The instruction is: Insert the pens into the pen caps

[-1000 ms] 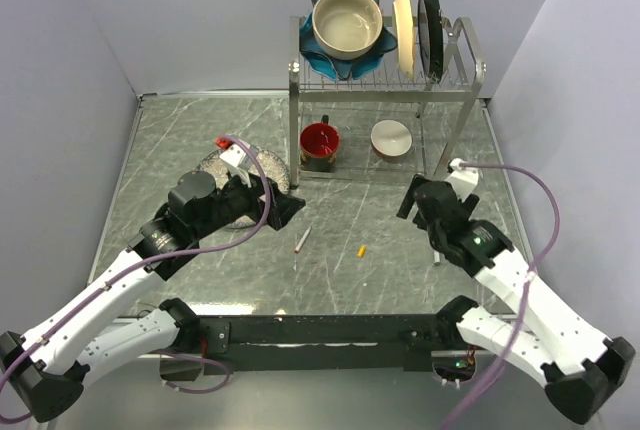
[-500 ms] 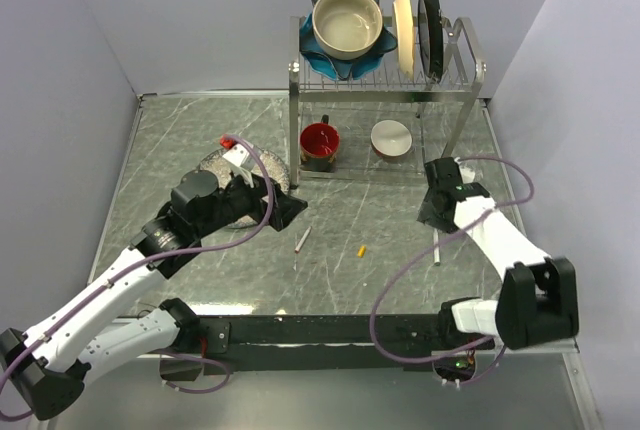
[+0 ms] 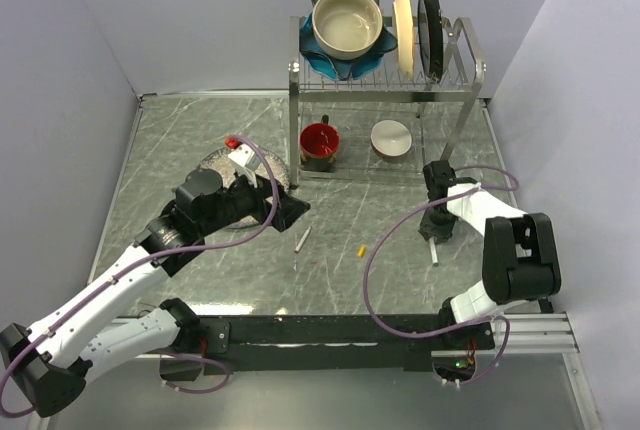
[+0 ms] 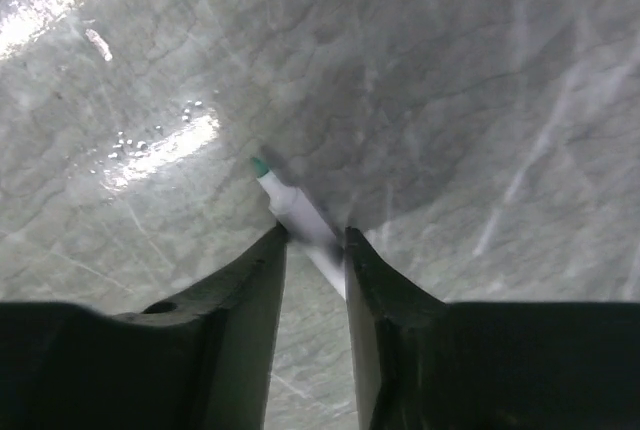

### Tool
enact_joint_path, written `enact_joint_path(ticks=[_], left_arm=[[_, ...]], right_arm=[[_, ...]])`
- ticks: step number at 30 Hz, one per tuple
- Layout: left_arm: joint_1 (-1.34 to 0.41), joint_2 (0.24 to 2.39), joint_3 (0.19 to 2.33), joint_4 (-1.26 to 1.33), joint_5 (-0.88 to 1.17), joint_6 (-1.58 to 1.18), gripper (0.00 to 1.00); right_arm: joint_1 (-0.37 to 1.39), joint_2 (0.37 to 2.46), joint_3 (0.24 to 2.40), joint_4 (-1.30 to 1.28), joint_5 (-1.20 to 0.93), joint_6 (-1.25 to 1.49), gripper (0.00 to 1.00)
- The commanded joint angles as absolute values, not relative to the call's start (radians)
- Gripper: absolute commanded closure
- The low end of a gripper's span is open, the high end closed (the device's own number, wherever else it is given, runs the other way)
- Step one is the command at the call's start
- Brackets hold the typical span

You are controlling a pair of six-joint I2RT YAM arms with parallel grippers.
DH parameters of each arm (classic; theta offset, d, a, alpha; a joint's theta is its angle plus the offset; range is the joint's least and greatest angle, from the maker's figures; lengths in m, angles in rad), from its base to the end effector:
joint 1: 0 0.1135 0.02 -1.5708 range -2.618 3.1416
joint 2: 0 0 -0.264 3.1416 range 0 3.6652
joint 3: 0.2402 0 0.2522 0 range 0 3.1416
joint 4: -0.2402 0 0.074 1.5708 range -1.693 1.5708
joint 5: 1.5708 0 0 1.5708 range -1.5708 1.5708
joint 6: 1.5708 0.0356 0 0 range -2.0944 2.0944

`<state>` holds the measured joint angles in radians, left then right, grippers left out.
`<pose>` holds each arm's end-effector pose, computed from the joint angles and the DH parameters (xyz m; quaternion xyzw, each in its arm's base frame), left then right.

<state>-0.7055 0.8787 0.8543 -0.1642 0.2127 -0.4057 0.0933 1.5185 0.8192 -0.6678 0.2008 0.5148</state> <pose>0.1510 -0.1385 0.3504 0.1813 0.7475 -0.4038 0.4953 0.2539 0.0166 0.1587 0.2170 0.9658 -0.0649 0.1264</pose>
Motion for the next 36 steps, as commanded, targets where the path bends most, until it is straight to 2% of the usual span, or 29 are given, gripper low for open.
enact_joint_path(ticks=[1, 4, 9, 10, 13, 18, 22, 25, 28, 32, 36], left_arm=[[-0.707, 0.862, 0.859, -0.124, 0.230, -0.402, 0.01], [-0.707, 0.858, 0.864, -0.136, 0.218, -0.397, 0.01], [-0.707, 0.838, 0.873, -0.169, 0.112, -0.399, 0.01], [-0.707, 0.831, 0.877, -0.181, 0.103, -0.411, 0.01], [-0.707, 0.816, 0.890, -0.206, 0.113, -0.463, 0.00], [-0.707, 0.822, 0.867, -0.245, 0.117, -0.624, 0.03], [-0.707, 0.861, 0.830, -0.210, 0.197, -0.748, 0.07], [-0.707, 0.868, 0.746, -0.043, 0.299, -0.768, 0.11], [-0.707, 0.897, 0.697, 0.122, 0.402, -0.793, 0.22], [-0.710, 0.974, 0.669, 0.291, 0.508, -0.837, 0.23], [-0.729, 1.078, 0.678, 0.402, 0.574, -0.885, 0.27]], right_arm=[[0.092, 1.531, 0.850, -0.617, 0.123, 0.486, 0.70], [0.100, 1.528, 0.847, -0.598, 0.091, 0.476, 0.72], [0.150, 1.488, 0.816, -0.535, 0.057, 0.477, 0.88], [0.159, 1.470, 0.804, -0.526, 0.055, 0.477, 0.94], [0.193, 1.421, 0.785, -0.489, 0.041, 0.472, 1.00], [0.299, 1.312, 0.776, -0.448, 0.038, 0.462, 1.00], [0.350, 1.162, 0.755, -0.405, -0.020, 0.465, 1.00], [0.353, 1.054, 0.746, -0.377, -0.133, 0.508, 1.00], [0.373, 0.953, 0.736, -0.330, -0.248, 0.541, 1.00], [0.390, 0.844, 0.704, -0.220, -0.414, 0.629, 1.00], [0.408, 0.753, 0.641, -0.088, -0.471, 0.735, 1.00]])
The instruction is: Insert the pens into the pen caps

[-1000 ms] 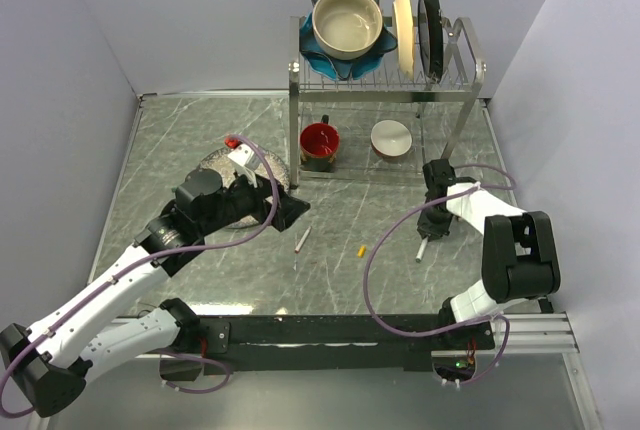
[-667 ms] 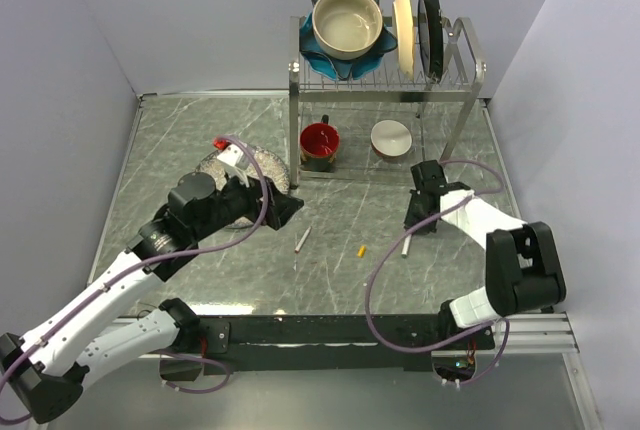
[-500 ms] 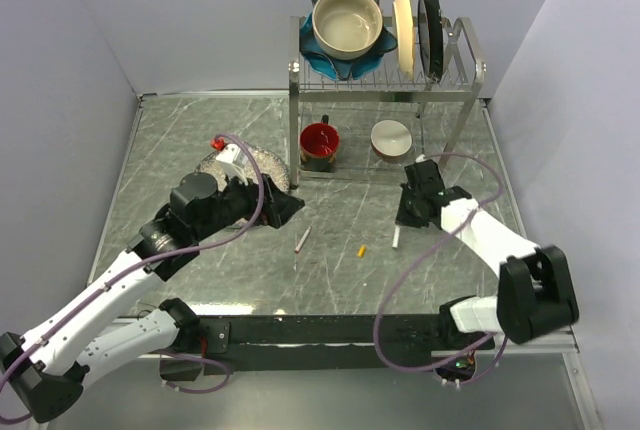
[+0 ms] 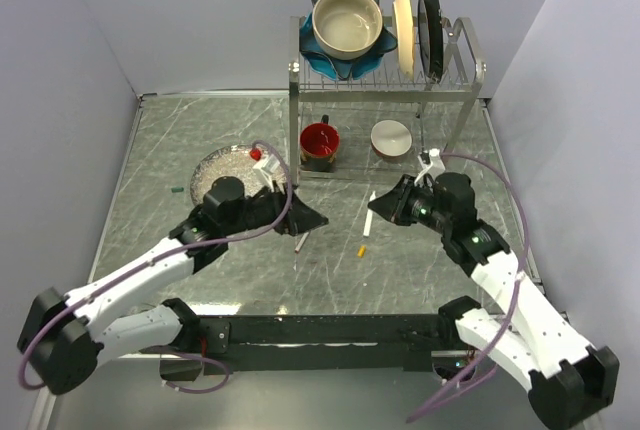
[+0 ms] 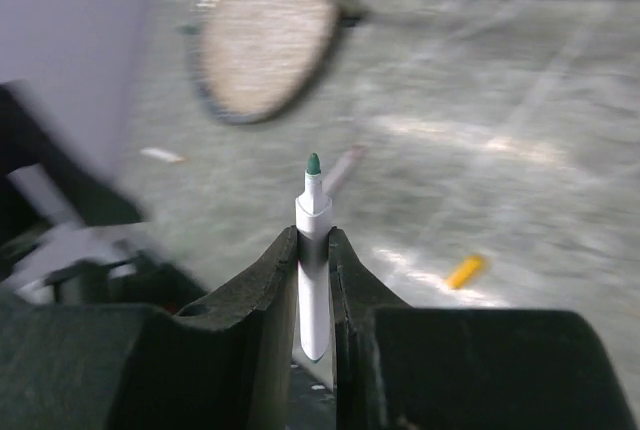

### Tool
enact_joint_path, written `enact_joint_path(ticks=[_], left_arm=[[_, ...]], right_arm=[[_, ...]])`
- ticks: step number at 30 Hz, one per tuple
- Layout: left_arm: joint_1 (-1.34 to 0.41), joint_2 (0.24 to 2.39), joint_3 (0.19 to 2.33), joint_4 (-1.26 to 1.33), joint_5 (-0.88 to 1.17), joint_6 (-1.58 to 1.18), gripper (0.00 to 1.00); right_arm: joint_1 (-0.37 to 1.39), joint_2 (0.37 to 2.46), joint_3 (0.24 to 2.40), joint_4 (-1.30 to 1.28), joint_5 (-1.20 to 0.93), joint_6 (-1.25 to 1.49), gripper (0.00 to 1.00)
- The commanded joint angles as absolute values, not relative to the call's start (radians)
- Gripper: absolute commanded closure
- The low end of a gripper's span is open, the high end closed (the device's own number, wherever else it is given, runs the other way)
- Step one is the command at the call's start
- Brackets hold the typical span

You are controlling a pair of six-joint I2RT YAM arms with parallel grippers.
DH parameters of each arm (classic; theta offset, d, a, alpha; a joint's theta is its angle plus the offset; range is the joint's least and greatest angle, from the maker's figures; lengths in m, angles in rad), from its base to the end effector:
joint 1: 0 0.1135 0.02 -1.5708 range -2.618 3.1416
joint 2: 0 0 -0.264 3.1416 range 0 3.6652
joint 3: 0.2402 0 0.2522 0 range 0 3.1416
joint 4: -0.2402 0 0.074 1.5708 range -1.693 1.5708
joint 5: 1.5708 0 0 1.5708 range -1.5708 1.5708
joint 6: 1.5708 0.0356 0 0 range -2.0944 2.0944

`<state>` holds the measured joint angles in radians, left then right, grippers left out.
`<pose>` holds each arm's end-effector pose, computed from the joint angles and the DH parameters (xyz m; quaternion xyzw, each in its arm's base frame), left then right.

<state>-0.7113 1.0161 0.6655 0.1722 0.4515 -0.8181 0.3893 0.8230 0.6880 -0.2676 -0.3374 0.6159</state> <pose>0.1686 -0.1658 0.2913 0.1034 0.7544 -0.5567 0.3321 0.1716 0.0831 0.2914 0.0010 0.8276 0.3846 0.4089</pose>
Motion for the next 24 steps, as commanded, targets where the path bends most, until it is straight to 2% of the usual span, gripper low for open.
enact_joint_path(ticks=[1, 15, 18, 21, 22, 23, 24], left_arm=[[-0.739, 1.115, 0.680, 0.423, 0.580, -0.893, 0.27], [-0.867, 1.310, 0.773, 0.574, 0.581, -0.910, 0.28], [-0.877, 1.347, 0.782, 0.610, 0.589, -0.937, 0.40], [-0.881, 1.376, 0.779, 0.669, 0.620, -0.971, 0.66], [-0.881, 1.396, 0.781, 0.687, 0.643, -0.976, 0.90], [-0.882, 1.404, 0.790, 0.704, 0.658, -0.982, 0.99], [-0.882, 1.411, 0.792, 0.712, 0.672, -0.998, 0.99]], right_arm=[[0.411, 0.726, 0.632, -0.063, -0.475, 0.765, 1.00], [0.425, 0.604, 0.565, 0.094, -0.488, 0.887, 1.00], [0.425, 0.597, 0.557, 0.097, -0.489, 0.891, 1.00], [0.425, 0.581, 0.542, 0.112, -0.486, 0.905, 1.00], [0.426, 0.578, 0.537, 0.118, -0.486, 0.913, 1.00], [0.425, 0.577, 0.532, 0.132, -0.492, 0.916, 1.00], [0.425, 0.581, 0.525, 0.141, -0.524, 0.917, 0.98]])
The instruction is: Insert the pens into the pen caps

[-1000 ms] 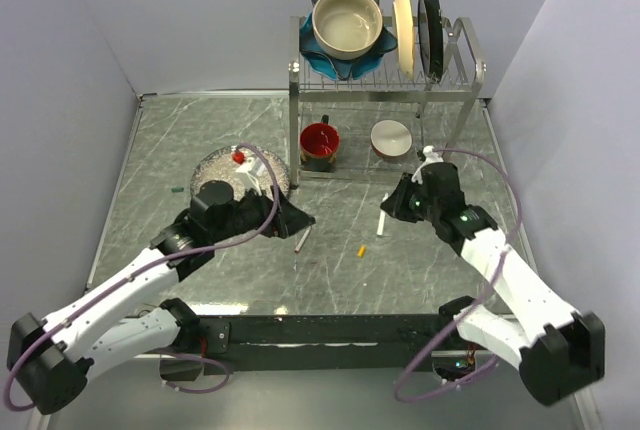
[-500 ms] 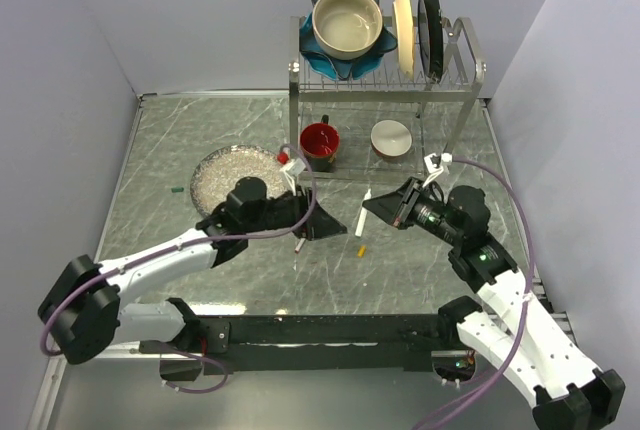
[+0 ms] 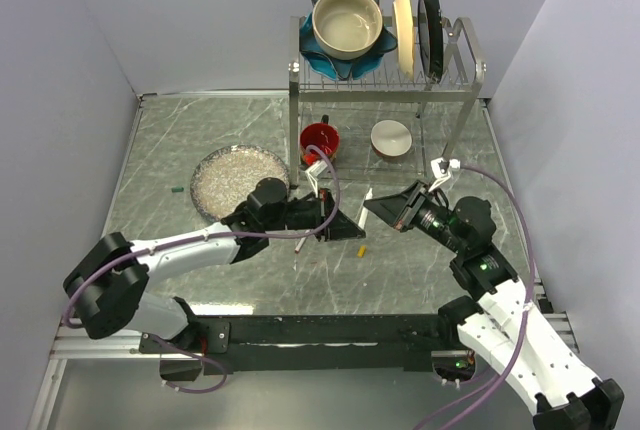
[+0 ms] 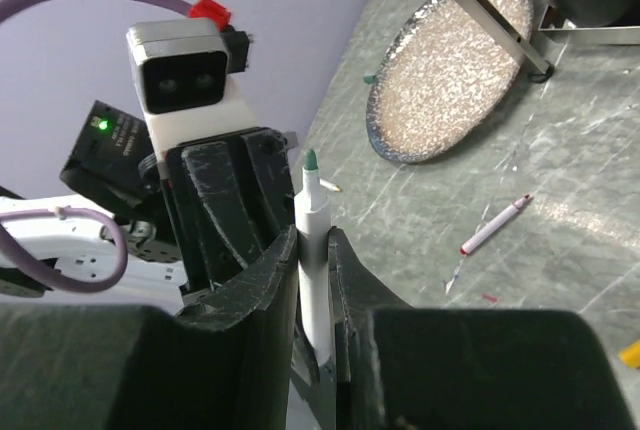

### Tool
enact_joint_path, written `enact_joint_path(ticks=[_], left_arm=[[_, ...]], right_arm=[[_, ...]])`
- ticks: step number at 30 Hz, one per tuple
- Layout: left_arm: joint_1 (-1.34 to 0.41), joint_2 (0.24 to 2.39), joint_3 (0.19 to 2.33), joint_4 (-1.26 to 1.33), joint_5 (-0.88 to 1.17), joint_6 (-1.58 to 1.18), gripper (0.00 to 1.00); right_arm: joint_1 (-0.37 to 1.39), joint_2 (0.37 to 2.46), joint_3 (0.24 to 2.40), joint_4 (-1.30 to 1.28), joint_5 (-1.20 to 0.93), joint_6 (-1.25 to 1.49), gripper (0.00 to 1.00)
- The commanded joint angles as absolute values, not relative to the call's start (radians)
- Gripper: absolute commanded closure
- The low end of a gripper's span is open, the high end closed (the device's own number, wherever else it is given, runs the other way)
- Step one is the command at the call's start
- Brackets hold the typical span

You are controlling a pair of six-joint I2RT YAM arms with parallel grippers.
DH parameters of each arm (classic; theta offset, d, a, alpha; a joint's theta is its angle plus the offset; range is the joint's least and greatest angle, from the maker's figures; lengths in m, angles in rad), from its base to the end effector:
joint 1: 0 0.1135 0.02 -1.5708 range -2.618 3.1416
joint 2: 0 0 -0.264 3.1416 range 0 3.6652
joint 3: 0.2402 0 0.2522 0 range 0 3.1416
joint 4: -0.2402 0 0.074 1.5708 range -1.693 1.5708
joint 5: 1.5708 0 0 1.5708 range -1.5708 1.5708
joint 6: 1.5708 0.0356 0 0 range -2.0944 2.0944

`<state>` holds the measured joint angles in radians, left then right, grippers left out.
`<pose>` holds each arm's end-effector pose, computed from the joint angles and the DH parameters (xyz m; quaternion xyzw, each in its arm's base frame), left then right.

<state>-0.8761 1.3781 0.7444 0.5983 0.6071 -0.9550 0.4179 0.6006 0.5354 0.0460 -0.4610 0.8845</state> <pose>0.1800 -0.2477 0.2723 0.1804 0.6943 -0.6565 0.2333 0.1365 0.0780 0.3046 0.0050 0.7131 0.5430 0.4434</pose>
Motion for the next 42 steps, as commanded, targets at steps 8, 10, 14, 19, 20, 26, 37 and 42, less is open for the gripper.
enact_joint_path(ticks=[8, 10, 14, 19, 20, 26, 37, 42], left_arm=[[-0.882, 1.419, 0.784, 0.758, 0.681, -1.022, 0.99], [-0.884, 1.413, 0.784, 0.741, 0.677, -1.008, 0.99], [-0.887, 1.407, 0.782, 0.744, 0.667, -1.006, 0.99], [-0.896, 1.411, 0.790, 0.730, 0.655, -0.992, 0.99], [-0.896, 1.411, 0.785, 0.738, 0.650, -0.992, 0.99], [-0.896, 1.398, 0.802, 0.607, 0.621, -0.939, 0.65], [-0.876, 1.071, 0.834, -0.108, -0.225, -0.868, 0.05], [-0.671, 0.911, 0.831, -0.346, -0.406, -1.080, 0.04]], right_arm=[[0.425, 0.542, 0.474, 0.152, -0.589, 0.884, 0.59], [0.426, 0.526, 0.471, 0.134, -0.591, 0.867, 0.58], [0.426, 0.522, 0.431, 0.172, -0.613, 0.893, 0.63], [0.434, 0.515, 0.358, 0.335, -0.607, 1.005, 0.73], [0.434, 0.518, 0.344, 0.351, -0.609, 1.014, 0.73], [0.434, 0.529, 0.318, 0.457, -0.617, 1.058, 1.00], [0.434, 0.414, 0.399, 0.142, -0.442, 0.885, 1.00], [0.433, 0.345, 0.416, 0.031, -0.388, 0.796, 1.00]])
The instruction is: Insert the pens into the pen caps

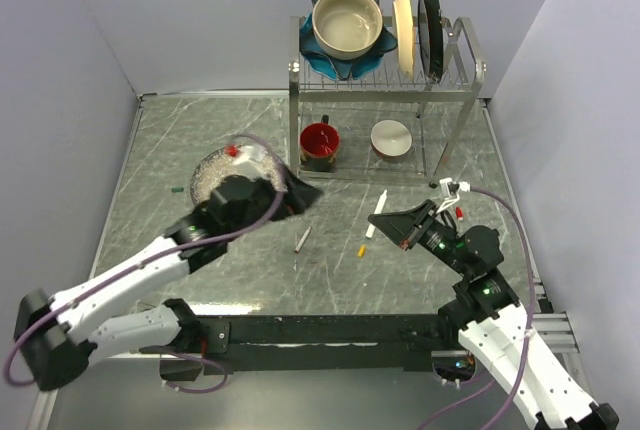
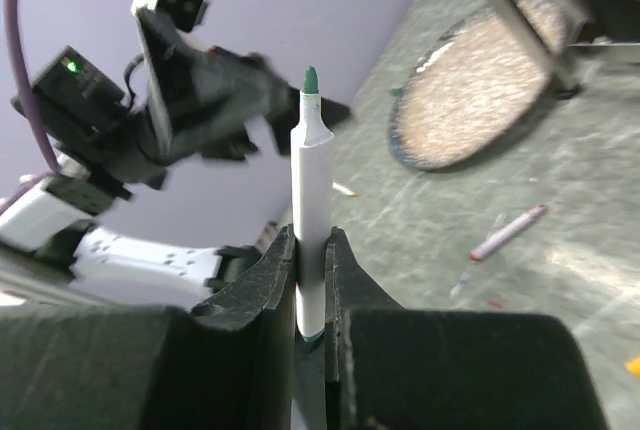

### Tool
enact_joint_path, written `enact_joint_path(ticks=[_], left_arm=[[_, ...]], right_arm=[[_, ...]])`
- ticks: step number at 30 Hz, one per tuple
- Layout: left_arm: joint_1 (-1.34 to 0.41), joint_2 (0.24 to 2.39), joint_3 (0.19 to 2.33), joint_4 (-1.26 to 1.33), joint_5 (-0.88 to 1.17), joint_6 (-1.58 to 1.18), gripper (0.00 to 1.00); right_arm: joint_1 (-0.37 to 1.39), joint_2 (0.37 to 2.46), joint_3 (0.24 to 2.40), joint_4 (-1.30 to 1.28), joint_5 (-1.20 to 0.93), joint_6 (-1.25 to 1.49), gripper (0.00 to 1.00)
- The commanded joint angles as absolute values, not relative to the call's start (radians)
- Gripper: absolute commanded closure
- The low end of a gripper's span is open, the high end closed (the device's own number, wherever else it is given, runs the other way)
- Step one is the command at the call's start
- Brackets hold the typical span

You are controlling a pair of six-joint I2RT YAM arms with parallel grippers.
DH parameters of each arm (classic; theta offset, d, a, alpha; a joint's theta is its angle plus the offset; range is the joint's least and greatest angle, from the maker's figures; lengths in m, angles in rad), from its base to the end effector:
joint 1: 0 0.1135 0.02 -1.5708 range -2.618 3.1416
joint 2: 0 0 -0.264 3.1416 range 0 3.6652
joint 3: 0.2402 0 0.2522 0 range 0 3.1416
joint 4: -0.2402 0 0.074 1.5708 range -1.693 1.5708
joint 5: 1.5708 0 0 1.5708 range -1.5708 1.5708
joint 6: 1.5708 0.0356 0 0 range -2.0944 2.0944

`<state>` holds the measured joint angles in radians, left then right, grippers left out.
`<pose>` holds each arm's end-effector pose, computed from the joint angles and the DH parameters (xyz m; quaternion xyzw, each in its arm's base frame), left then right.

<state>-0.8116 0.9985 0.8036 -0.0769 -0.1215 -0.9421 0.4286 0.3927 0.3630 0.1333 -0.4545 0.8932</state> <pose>0.1644 -0.1670 0.3175 -0.0885 0.7908 -0.4331 0.4233 0.1101 0.0675 0.2782 -0.0127 0.6733 0.5633 0.4787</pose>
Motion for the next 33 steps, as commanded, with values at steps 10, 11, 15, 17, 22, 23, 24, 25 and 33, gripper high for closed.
enact_joint_path(ticks=[10, 11, 15, 17, 22, 23, 24, 25, 33], left_arm=[[-0.299, 0.957, 0.982, -0.459, -0.721, -0.812, 0.00], [-0.243, 1.023, 0.998, -0.445, -0.722, -0.764, 0.01], [-0.176, 1.178, 1.069, -0.396, -0.626, -0.424, 0.00], [-0.166, 1.250, 1.084, -0.388, -0.623, -0.292, 0.01], [-0.059, 1.342, 1.089, -0.293, -0.543, -0.110, 0.01], [-0.034, 1.356, 1.095, -0.296, -0.516, -0.126, 0.00], [-0.009, 1.370, 1.118, -0.316, -0.487, -0.187, 0.00], [0.039, 1.396, 1.130, -0.325, -0.392, -0.224, 0.01], [0.098, 1.393, 1.055, -0.178, -0.273, -0.149, 0.02]], right_arm=[[0.434, 0.252, 0.428, -0.100, -0.357, 0.718, 1.00], [0.433, 0.250, 0.426, -0.104, -0.359, 0.709, 1.00], [0.434, 0.261, 0.440, -0.141, -0.362, 0.678, 1.00], [0.434, 0.262, 0.442, -0.146, -0.367, 0.670, 1.00], [0.433, 0.250, 0.439, -0.167, -0.373, 0.646, 1.00], [0.434, 0.244, 0.437, -0.173, -0.373, 0.641, 1.00], [0.434, 0.238, 0.436, -0.185, -0.371, 0.637, 1.00], [0.434, 0.235, 0.433, -0.189, -0.365, 0.627, 1.00], [0.434, 0.222, 0.405, -0.141, -0.394, 0.629, 1.00]])
